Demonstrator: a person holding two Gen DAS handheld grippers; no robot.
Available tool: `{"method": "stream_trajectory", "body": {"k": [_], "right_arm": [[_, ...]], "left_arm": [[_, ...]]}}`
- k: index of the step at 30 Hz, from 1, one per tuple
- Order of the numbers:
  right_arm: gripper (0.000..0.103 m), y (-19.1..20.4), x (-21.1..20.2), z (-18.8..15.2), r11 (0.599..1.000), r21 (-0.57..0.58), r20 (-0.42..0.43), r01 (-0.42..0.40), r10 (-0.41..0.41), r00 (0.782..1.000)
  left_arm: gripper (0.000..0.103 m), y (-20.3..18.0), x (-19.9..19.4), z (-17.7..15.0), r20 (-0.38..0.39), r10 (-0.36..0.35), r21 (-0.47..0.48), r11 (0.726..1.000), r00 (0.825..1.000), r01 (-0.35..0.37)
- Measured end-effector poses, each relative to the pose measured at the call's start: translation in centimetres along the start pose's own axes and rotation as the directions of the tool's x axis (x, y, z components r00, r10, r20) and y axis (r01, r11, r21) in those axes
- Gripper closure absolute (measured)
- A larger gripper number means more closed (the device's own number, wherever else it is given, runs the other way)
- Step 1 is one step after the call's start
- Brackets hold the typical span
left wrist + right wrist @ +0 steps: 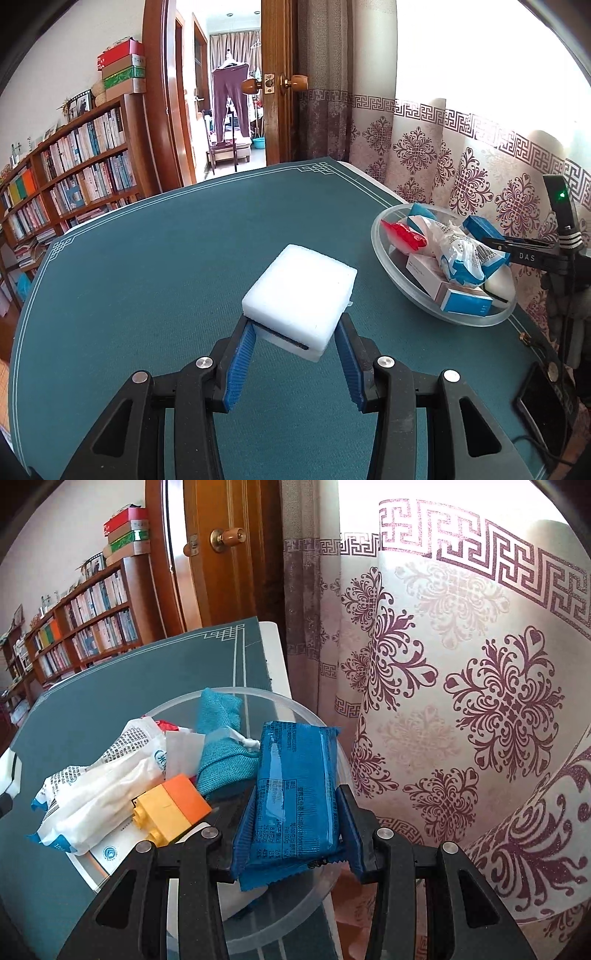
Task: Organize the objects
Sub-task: 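Carry the blue pack over the bowl with the right gripper and lower it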
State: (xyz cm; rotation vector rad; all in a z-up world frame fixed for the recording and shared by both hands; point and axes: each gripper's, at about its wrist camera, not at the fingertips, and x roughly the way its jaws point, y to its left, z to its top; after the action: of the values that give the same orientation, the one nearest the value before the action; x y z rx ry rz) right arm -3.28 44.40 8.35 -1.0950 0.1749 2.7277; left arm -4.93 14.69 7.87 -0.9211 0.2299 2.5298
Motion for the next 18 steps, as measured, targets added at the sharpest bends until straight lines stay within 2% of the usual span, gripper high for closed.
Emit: {"method": "stream_trajectory", "body": {"k": [13,18], "right_arm": [[0.052,-1.2,-1.8,-0.3,0.992,0.078,0.059,-0.096,0.092,0.994],[0.052,-1.8,-2.0,-0.9,0.971,0.111,0.052,-0.213,0.208,0.977]], "left_arm": [[0.056,-3.4,-1.8,2.3,0.041,-0.065,0.052,0.997,0.997,0.063],[0.055,-5.4,-2.1,3.5,0.048,-0.103,0.073,0.992,0.994,0.099]]}}
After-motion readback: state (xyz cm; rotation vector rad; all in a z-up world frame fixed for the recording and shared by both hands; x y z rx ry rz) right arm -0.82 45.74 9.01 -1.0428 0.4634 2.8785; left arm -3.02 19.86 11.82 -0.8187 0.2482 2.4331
